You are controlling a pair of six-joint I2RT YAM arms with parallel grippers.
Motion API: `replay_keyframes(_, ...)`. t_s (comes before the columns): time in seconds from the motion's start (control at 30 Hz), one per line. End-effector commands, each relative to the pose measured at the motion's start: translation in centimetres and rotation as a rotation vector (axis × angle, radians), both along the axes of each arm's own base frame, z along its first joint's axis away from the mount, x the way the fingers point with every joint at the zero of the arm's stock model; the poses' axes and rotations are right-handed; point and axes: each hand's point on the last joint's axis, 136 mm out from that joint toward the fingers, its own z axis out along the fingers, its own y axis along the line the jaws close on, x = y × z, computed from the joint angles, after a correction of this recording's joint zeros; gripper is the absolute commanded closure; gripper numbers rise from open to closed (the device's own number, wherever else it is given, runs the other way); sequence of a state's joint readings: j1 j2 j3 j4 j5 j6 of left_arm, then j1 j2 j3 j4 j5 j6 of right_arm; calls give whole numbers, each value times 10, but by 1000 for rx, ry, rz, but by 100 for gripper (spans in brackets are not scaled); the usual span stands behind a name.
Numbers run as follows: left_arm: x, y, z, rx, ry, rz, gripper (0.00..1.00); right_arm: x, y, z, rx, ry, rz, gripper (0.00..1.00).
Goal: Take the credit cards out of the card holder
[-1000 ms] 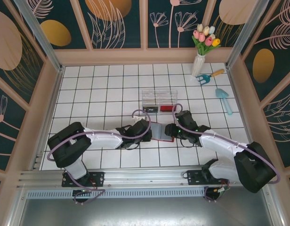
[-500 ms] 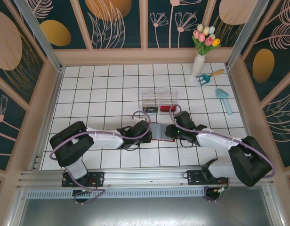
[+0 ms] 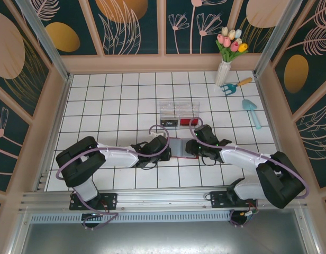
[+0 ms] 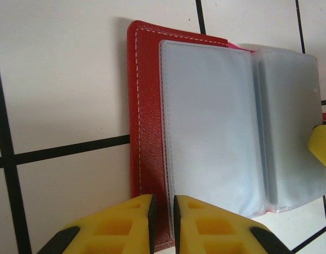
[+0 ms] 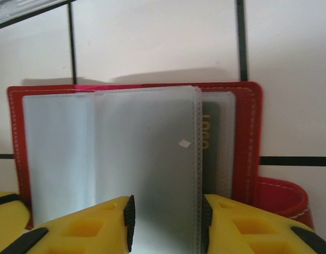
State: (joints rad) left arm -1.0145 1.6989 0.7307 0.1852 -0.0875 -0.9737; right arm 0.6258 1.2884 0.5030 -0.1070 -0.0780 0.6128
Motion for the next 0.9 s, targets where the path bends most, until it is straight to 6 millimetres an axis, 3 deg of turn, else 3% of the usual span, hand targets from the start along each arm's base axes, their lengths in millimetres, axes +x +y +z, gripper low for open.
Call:
replay_keyframes(0.0, -4, 1, -15, 10, 29, -1, 80, -3, 23, 16, 114, -18, 60, 61)
replay_keyframes(0.17, -4, -2, -13, 1, 27, -3, 80, -4, 44, 50, 248, -66, 119, 60)
replay_keyframes(0.3, -2, 1, -9, 0, 17, 8, 80, -4, 54, 63, 307, -80, 149, 60)
replay_keyframes(0.67, 10, 29, 49, -10, -108, 106, 79, 3, 84, 59, 307, -58, 193, 59)
replay_keyframes(0.87, 8, 18, 54, -46, -115, 58, 78, 7, 67, 51, 241, -66, 131, 61)
